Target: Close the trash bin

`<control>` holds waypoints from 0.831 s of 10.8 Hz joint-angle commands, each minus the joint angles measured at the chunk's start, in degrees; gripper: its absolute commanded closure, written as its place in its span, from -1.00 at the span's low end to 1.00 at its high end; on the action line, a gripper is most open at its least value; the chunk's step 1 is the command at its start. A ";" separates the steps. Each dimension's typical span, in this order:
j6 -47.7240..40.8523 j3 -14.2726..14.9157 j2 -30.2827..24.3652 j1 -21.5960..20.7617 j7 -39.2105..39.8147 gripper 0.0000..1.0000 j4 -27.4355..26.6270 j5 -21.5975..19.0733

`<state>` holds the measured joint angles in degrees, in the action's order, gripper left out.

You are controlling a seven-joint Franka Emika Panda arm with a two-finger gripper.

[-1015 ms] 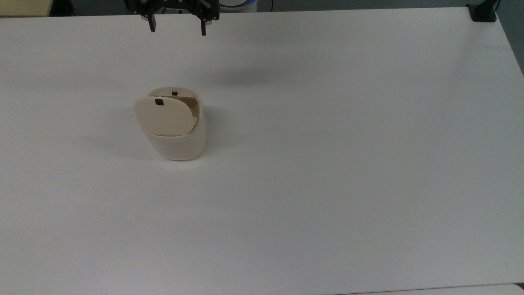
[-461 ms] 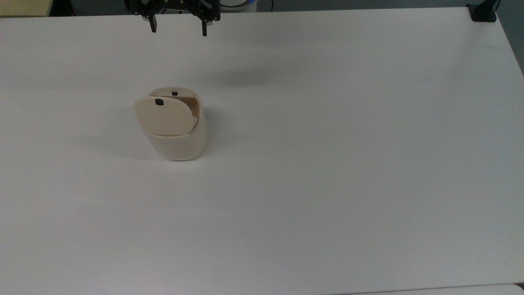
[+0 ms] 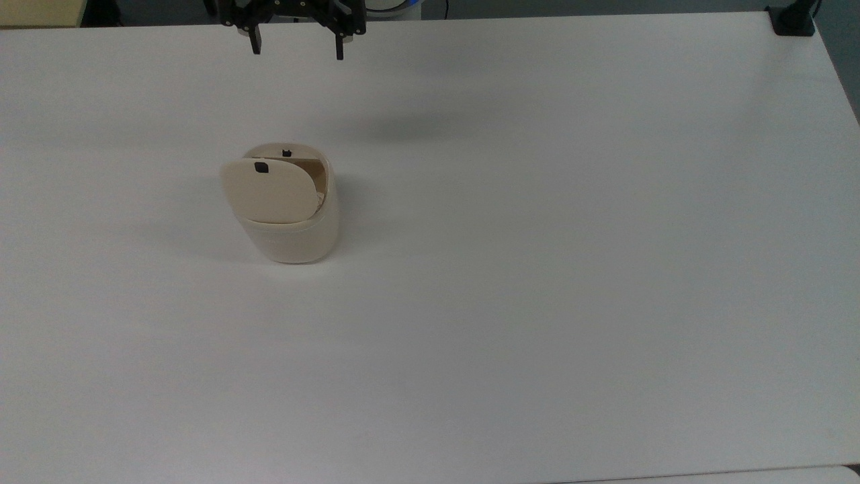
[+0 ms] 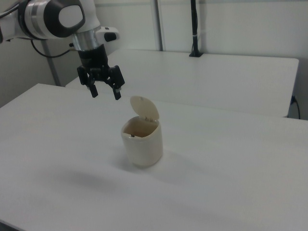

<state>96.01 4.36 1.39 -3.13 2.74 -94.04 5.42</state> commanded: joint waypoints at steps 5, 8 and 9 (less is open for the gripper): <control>-0.39 -0.05 -0.52 -0.38 -1.07 -1.00 -0.88 0.38; -0.39 -0.05 -0.52 -0.38 -1.07 -1.00 -0.88 0.38; -0.39 -0.05 -0.52 -0.38 -1.07 -1.00 -0.88 0.38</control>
